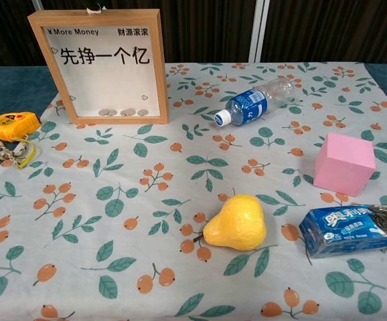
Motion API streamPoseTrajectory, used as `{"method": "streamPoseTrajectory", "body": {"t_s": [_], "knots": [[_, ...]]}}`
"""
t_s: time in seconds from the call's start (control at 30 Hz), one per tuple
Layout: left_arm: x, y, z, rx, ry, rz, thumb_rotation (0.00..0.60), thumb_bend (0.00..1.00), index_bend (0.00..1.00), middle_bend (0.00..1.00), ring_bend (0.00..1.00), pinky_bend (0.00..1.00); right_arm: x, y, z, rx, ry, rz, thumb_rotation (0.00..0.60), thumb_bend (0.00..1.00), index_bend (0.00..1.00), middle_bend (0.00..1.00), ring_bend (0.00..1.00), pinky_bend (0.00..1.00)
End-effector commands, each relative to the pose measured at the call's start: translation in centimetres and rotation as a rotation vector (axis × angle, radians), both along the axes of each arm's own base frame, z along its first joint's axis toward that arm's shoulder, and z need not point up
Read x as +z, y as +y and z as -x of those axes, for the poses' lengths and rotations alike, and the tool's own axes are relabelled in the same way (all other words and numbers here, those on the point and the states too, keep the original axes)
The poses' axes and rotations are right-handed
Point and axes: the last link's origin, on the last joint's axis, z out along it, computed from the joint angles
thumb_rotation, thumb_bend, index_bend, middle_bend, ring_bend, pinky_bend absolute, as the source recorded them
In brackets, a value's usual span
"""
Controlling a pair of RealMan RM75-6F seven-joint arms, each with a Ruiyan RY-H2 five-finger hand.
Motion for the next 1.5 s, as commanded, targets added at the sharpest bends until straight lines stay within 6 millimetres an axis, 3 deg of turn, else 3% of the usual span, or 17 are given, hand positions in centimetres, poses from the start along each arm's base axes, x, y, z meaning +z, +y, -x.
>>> {"method": "streamPoseTrajectory", "body": {"t_s": [0.03,0.47,0.67,0.83,0.97,1.1,1.23,1.5], "knots": [[0.1,0.0,0.0,-0.004,0.003,-0.001,0.6,0.43,0.47,0.07,0.0,0.0,0.0,0.0,0.0,-0.004,0.002,-0.005,0.6,0.3,0.08,0.0,0.0,0.0],[0.4,-0.2,-0.2,-0.026,0.029,-0.004,0.6,0.35,0.34,0.02,0.0,0.0,-0.1,0.0,0.1,-0.018,0.014,-0.01,0.6,0.3,0.08,0.0,0.0,0.0],[0.5,-0.2,-0.3,-0.033,0.031,-0.009,0.6,0.33,0.32,0.02,0.0,0.0,0.0,0.0,0.0,-0.02,0.015,-0.005,0.6,0.3,0.08,0.0,0.0,0.0],[1.7,-0.4,-0.5,-0.059,0.025,-0.032,0.6,0.33,0.32,0.02,0.0,0.0,-0.1,-0.1,0.0,-0.018,0.013,-0.007,0.6,0.3,0.08,0.0,0.0,0.0],[3.8,-1.1,-0.5,-0.149,-0.036,-0.108,0.6,0.33,0.32,0.02,0.0,0.0,-0.1,-0.1,0.0,-0.016,0.008,-0.006,0.6,0.3,0.08,0.0,0.0,0.0],[5.3,-4.2,1.0,-0.269,-0.151,-0.199,0.6,0.34,0.32,0.03,0.0,0.0,-0.1,-0.1,0.0,-0.016,0.004,-0.007,0.6,0.3,0.08,0.0,0.0,0.0],[6.3,-8.7,4.2,-0.305,-0.22,-0.27,0.6,0.34,0.33,0.04,0.0,0.0,-0.2,-0.1,0.0,-0.016,-0.001,-0.006,0.6,0.3,0.08,0.0,0.0,0.0],[7.3,-16.5,10.3,-0.348,-0.146,-0.373,0.6,0.34,0.32,0.03,0.0,0.0,-0.2,-0.1,-0.1,-0.003,-0.007,-0.008,0.6,0.3,0.08,0.0,0.0,0.0]]}}
